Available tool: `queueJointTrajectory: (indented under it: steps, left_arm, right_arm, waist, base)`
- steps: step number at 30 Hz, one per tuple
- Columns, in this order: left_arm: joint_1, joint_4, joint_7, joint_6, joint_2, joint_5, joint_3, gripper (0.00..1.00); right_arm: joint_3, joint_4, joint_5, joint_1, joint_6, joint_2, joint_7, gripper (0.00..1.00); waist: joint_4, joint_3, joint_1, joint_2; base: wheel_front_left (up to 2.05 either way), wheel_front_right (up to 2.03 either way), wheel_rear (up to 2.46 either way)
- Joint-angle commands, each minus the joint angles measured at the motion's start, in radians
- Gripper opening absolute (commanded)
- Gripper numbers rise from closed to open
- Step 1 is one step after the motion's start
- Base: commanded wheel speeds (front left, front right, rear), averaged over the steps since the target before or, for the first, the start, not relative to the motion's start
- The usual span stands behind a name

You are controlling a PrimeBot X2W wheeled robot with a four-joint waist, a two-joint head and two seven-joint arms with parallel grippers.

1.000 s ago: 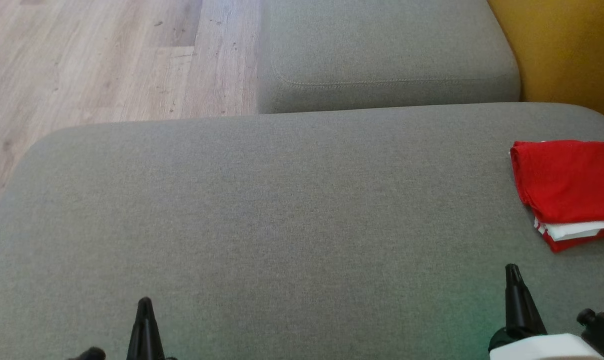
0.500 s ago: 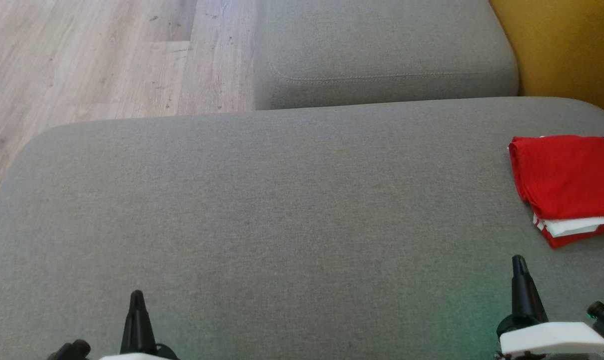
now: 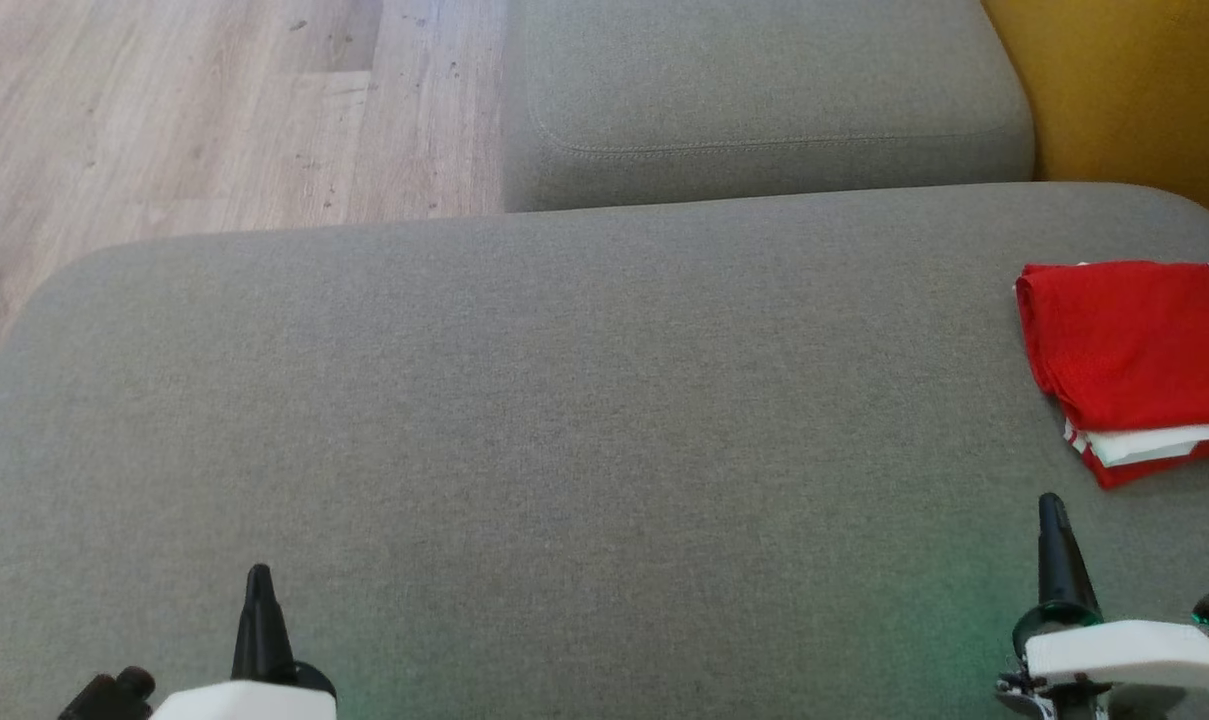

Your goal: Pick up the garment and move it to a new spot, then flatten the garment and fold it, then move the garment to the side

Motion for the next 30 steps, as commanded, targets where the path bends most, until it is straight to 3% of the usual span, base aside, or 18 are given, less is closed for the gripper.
queueJointTrajectory:
  steps: [1, 30]
  left_arm:
    - [-0.058, -0.023, 0.008, -0.015, 0.013, -0.035, 0.032, 0.0]
    - [-0.151, 0.025, 0.093, -0.072, 0.013, -0.382, 0.102, 0.0]
  right_arm:
    - [0.004, -0.027, 0.036, -0.058, 0.002, -0.023, 0.006, 0.0]
    - [-0.033, 0.008, 0.377, -0.144, 0.003, -0.024, 0.09, 0.0]
  waist:
    - [-0.001, 0.002, -0.0001, 0.0]
    - [-0.017, 0.028, -0.0001, 0.0]
  base:
    - [0.0, 0.0, 0.0]
    - [0.0, 0.0, 0.0]
